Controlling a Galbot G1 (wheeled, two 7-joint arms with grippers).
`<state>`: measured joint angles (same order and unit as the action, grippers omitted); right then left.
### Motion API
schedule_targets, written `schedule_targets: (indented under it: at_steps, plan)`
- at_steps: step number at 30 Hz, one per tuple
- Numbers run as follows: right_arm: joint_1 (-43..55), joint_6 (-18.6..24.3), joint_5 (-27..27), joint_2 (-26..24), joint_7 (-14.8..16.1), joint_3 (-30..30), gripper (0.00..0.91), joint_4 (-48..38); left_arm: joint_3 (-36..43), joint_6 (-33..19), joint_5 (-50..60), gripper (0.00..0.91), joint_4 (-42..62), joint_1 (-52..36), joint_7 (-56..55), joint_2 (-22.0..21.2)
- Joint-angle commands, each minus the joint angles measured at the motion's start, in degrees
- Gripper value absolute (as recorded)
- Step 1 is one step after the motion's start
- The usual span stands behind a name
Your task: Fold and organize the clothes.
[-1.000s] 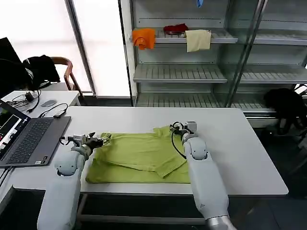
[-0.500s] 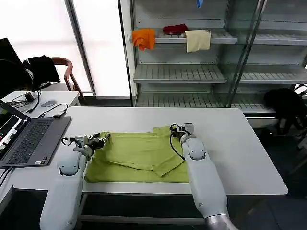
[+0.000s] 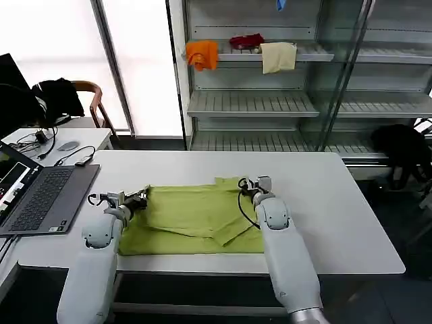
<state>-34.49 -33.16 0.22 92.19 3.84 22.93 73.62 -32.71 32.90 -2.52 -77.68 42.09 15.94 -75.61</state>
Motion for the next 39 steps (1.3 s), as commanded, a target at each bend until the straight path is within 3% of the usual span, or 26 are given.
schedule_targets:
  at_steps: [1,14,22,29,39]
  plan:
    - [-1.7,0.0,1.7,2.8,0.2,0.1,0.000,5.9,0.0,-0.4,-1.0,0.000,-1.2,0.1,-1.6,0.0]
    - [-9.1,-0.2,3.7,2.6,-0.3,-3.4,0.000,20.0,-0.8,0.1,-6.9,0.000,-12.8,4.4,-3.0,1.6]
    - [-18.8,-0.2,2.9,1.1,0.7,-2.9,0.000,27.6,-3.4,-0.1,-11.3,0.000,-19.2,11.6,0.1,2.8]
    - [-26.2,-0.1,2.9,0.4,1.3,-2.2,0.000,32.3,-6.6,-2.8,-15.7,0.010,-23.0,19.9,4.1,4.1]
    - [-30.8,-0.1,3.1,0.1,1.2,-1.3,0.000,37.2,-8.9,-6.1,-17.4,0.010,-25.2,24.8,6.7,4.9]
